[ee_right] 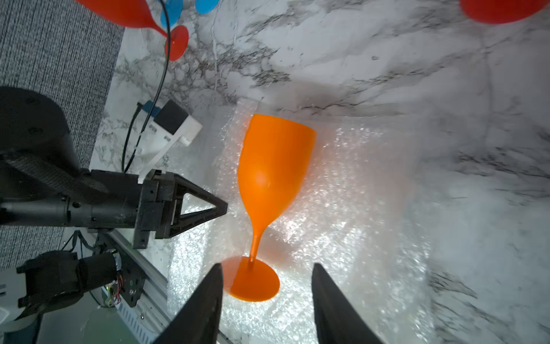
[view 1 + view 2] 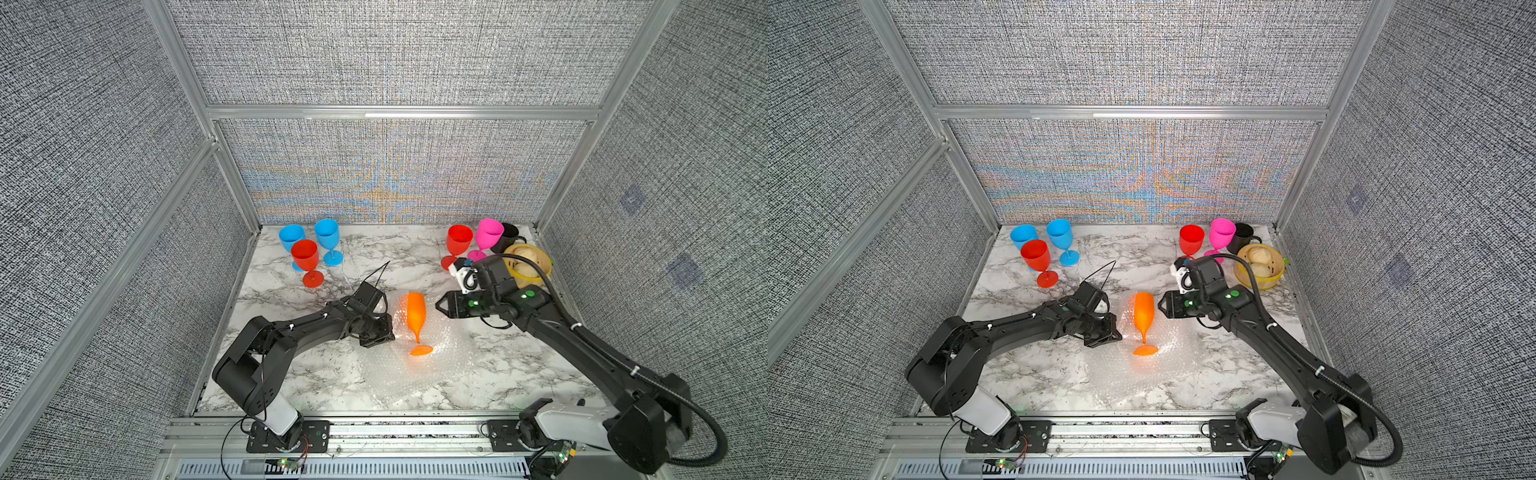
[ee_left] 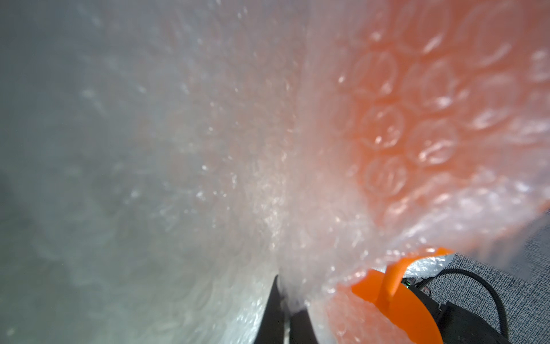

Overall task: Unpack wine glasses from bubble wrap
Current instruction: Unwrap the bubble wrap, then pick up the wine glass from the bubble wrap.

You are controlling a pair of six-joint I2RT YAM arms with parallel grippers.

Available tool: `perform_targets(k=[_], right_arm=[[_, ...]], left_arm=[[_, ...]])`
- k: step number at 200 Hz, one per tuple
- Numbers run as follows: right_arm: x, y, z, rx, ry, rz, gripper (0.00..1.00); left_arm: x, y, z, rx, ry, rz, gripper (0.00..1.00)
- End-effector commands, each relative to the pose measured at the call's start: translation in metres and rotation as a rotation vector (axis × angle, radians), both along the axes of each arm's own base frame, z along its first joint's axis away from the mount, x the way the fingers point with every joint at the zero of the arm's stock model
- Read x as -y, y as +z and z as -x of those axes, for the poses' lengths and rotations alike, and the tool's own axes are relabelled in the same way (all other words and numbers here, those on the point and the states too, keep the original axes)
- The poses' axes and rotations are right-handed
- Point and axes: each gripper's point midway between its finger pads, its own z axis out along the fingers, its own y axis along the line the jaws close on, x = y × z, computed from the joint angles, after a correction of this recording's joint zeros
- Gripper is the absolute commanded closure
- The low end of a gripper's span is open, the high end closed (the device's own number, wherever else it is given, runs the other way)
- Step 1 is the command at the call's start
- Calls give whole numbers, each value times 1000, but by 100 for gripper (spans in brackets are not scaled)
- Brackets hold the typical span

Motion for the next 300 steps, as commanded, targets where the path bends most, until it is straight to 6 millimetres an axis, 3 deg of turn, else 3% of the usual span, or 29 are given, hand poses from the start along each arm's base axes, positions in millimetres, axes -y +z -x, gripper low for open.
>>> perform_targets(k=[1, 26, 47, 67, 107, 148, 169, 185, 205, 229, 265, 300], right_arm=[[-12, -25, 12, -72, 34, 80, 45], [-29, -48, 10, -102, 50, 107, 44], [-40, -66, 12, -125, 70, 138, 43], [-45, -81, 13, -142, 78, 167, 43], [-45, -104, 15, -169, 79, 206, 42], [-39, -131, 17, -206, 68, 266, 42], [-32, -140, 20, -218, 64, 299, 43], [-33, -137, 20, -200, 69, 281, 51], [-36, -127, 21, -150, 76, 218, 63], [-42, -112, 17, -88, 95, 172, 71], [-46, -103, 15, -17, 129, 147, 78], [-47, -96, 15, 59, 160, 141, 83]], left_arm=[[0, 2, 1, 1, -9, 2, 90], [-6, 13, 3, 20, -2, -15, 55], [-15, 35, 3, 81, 0, -20, 42], [-30, 55, 5, 139, 9, -50, 39], [-71, 72, 9, 198, 93, -155, 39], [-89, 78, 7, 262, 144, -176, 39], [-102, 103, -1, 336, 161, -216, 39], [-110, 127, -8, 410, 167, -241, 39], [-104, 156, -18, 472, 149, -222, 39], [-94, 165, -31, 443, 165, -215, 38], [-56, 158, -47, 294, 219, -88, 38], [-36, 127, -53, 24, 310, -19, 40]])
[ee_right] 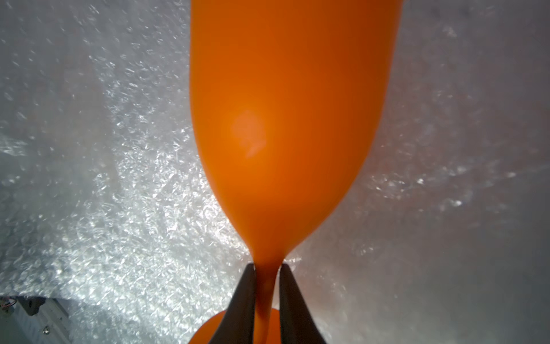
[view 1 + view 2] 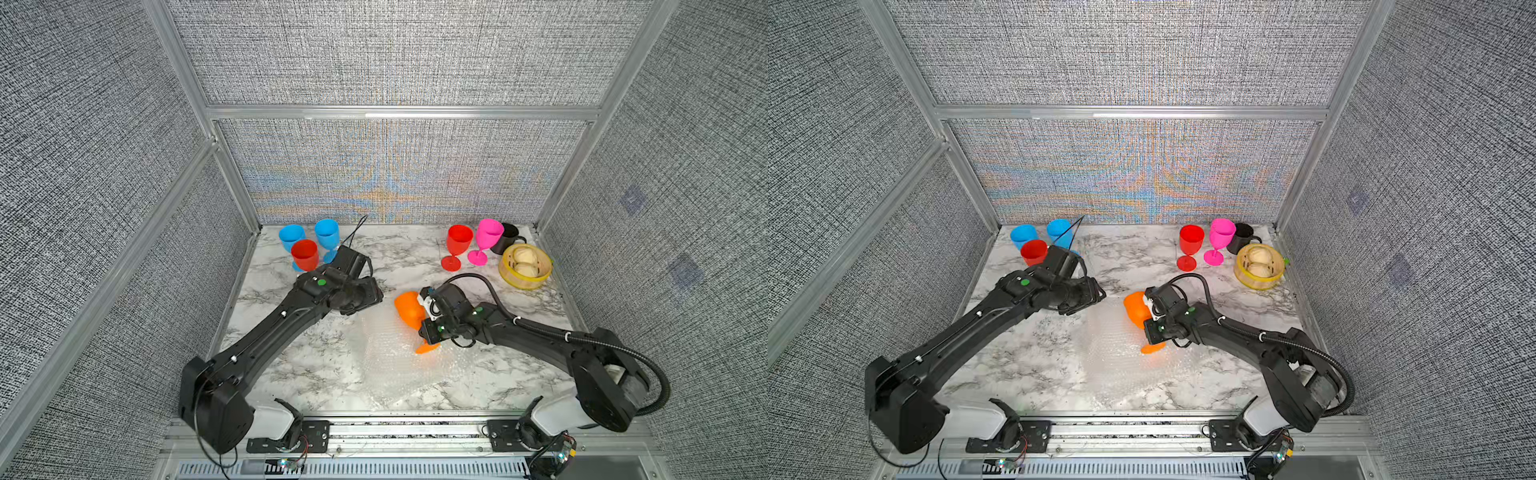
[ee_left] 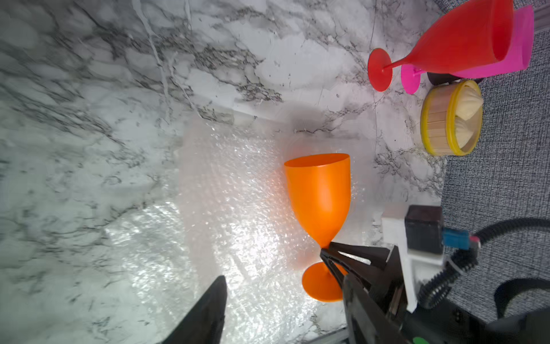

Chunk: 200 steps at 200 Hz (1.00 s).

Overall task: Unpack wine glasses from bubble wrap
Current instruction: Pick up the wine glass from the bubble wrap.

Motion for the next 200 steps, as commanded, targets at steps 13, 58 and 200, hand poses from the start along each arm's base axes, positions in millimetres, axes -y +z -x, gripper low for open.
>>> perform_targets(k=[13, 58, 200], right_arm=[[-5, 4, -5, 75, 44, -5, 83], [-6, -21, -3, -12, 61, 104, 79], [-18, 60, -11, 237, 54, -139, 100]], left_arm=[[20, -20, -2, -251, 64, 175, 40], [24, -54, -1, -358, 95, 194, 42], [7, -57, 14, -346, 73, 202, 43]])
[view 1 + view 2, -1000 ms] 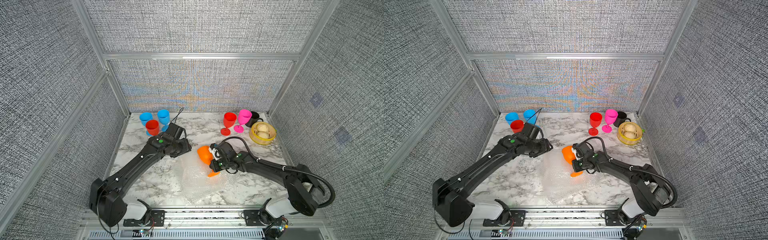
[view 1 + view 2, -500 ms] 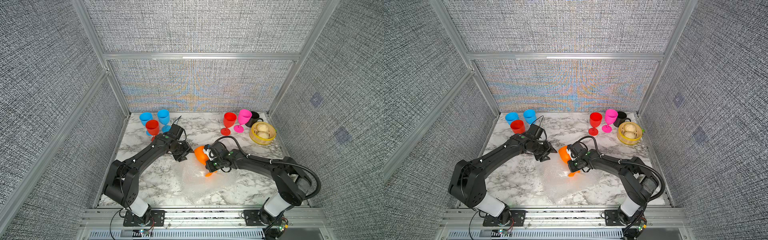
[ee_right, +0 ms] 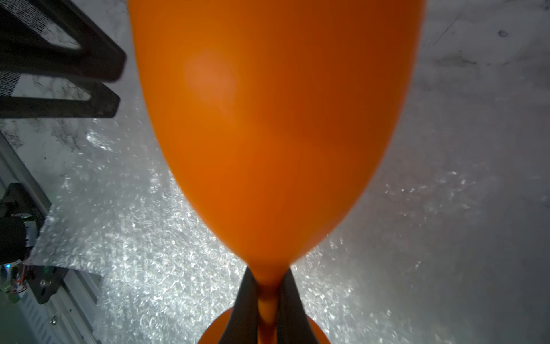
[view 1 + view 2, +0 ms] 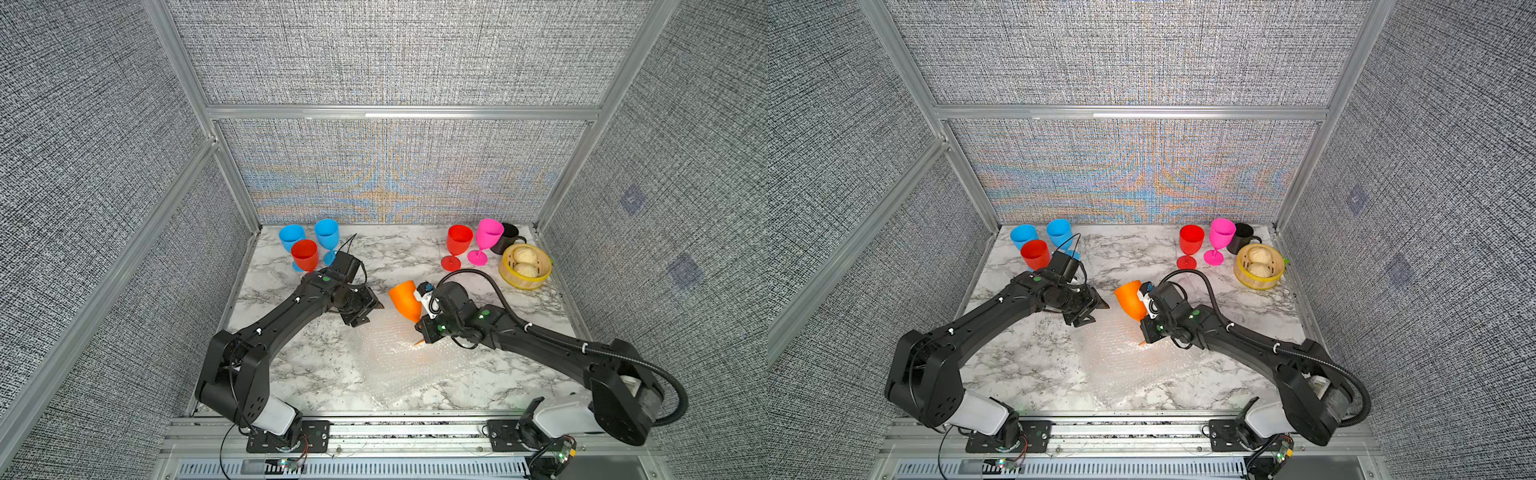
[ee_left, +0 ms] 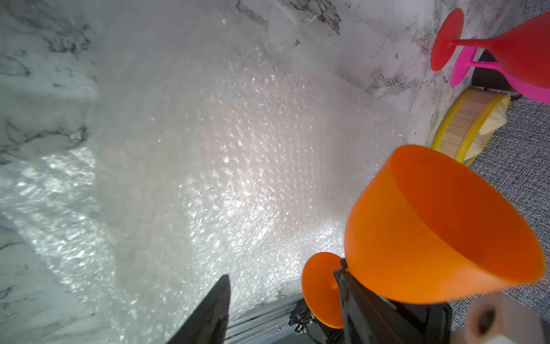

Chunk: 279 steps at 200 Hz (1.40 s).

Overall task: Unpack wine glasses from bubble wrap
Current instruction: Pick up the wine glass from the bubble wrap.

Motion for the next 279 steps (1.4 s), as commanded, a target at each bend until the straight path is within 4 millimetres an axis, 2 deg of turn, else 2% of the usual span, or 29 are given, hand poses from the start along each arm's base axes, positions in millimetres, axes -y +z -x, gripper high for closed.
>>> perform_targets(k=[1, 21, 40, 62, 81, 105, 123, 147, 184, 215, 248, 279], right_arm=[[-6, 22, -9, 90, -9, -79, 100], [-4, 27, -10, 148, 8, -84, 100], [-11, 39, -7, 255, 83, -151, 100], [-12, 73, -5, 471, 112, -285, 100], [-10, 95, -6, 587, 115, -331, 100], [-12, 112, -11, 646, 107, -361, 100], [-13, 124, -14, 674, 86, -393, 100], [-10, 136, -18, 710, 47, -428, 100], [-7, 140, -16, 729, 34, -455, 100], [4, 139, -17, 765, -7, -439, 100], [18, 134, -22, 799, -72, -399, 100], [17, 125, -24, 791, -71, -379, 100]], left_arm=[[6, 2, 1, 6, -27, 40, 43], [11, 7, 0, 24, -39, 80, 44], [15, 10, 1, 30, -32, 121, 45], [26, 4, 8, -10, -35, 191, 47], [39, 3, 14, -20, -63, 245, 50], [66, 13, 17, 21, -108, 343, 53], [87, 29, 15, 84, -142, 454, 54], [95, 35, 15, 99, -140, 545, 55], [99, 44, 8, 110, -65, 698, 55], [96, 52, 1, 146, 10, 794, 56], [90, 53, -1, 173, 48, 805, 56], [90, 60, -1, 183, 45, 812, 56]])
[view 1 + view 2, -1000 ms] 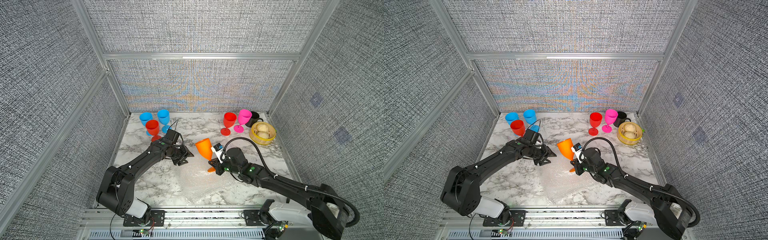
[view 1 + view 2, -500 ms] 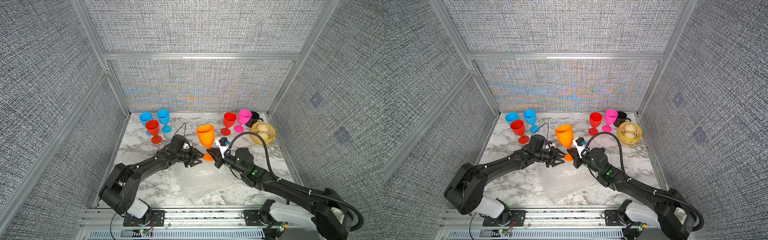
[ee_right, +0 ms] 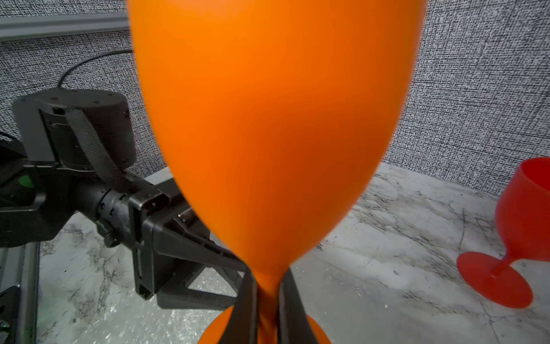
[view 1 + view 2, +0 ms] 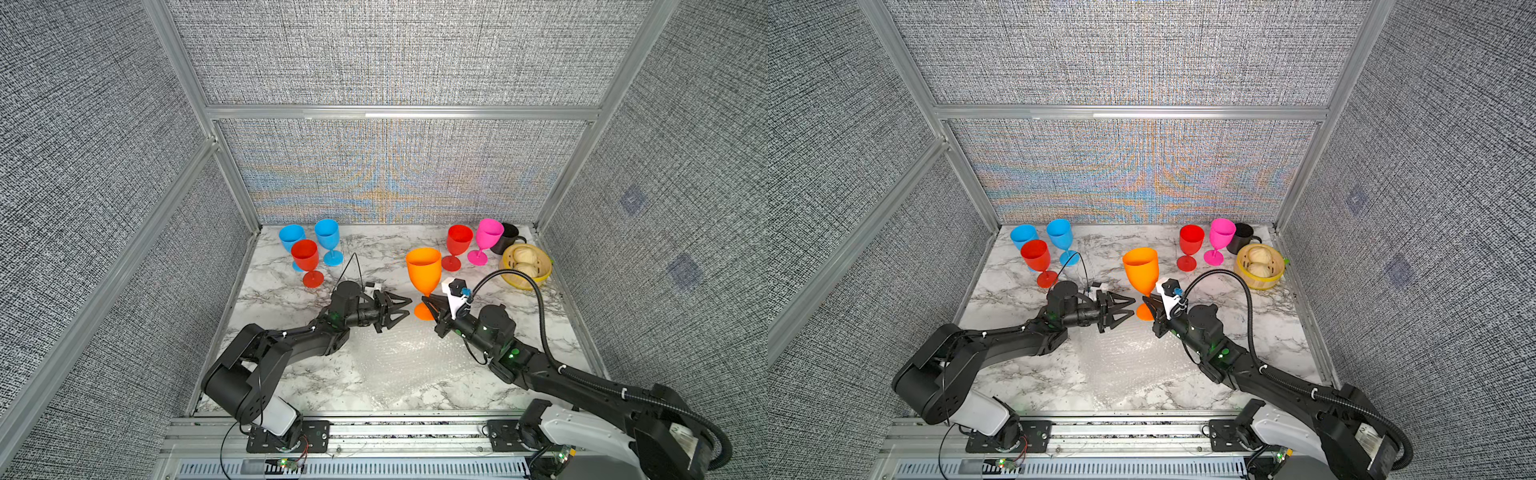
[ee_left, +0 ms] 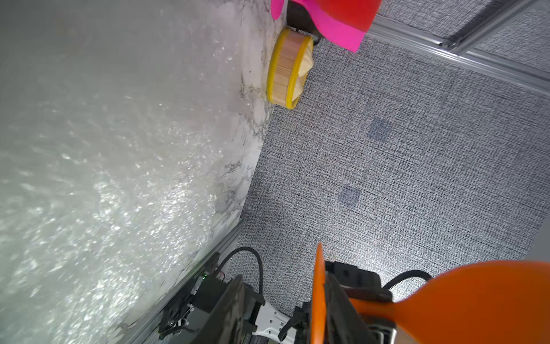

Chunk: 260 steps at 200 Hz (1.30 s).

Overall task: Unpack wine glasses from bubble wrap
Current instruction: Pick up the wine glass from the bubble wrap, then place the wine glass at the center of the board.

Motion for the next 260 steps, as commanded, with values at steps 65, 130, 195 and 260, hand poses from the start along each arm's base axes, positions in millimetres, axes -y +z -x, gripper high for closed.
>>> perform_targets(k=[65, 130, 195, 260], right_arm=[[-6, 19, -11, 57, -22, -73, 100], [-10, 23, -11, 52, -8, -99, 100], [-12, 17, -17, 47, -26, -107, 100], [-13, 9, -13, 8, -15, -84, 59]], left_arm=[[11, 16, 3, 35, -22, 32, 57], [13, 18, 1, 37, -16, 55, 61], [15, 29, -1, 57, -7, 103, 91], [15, 25, -14, 73, 21, 135, 100]])
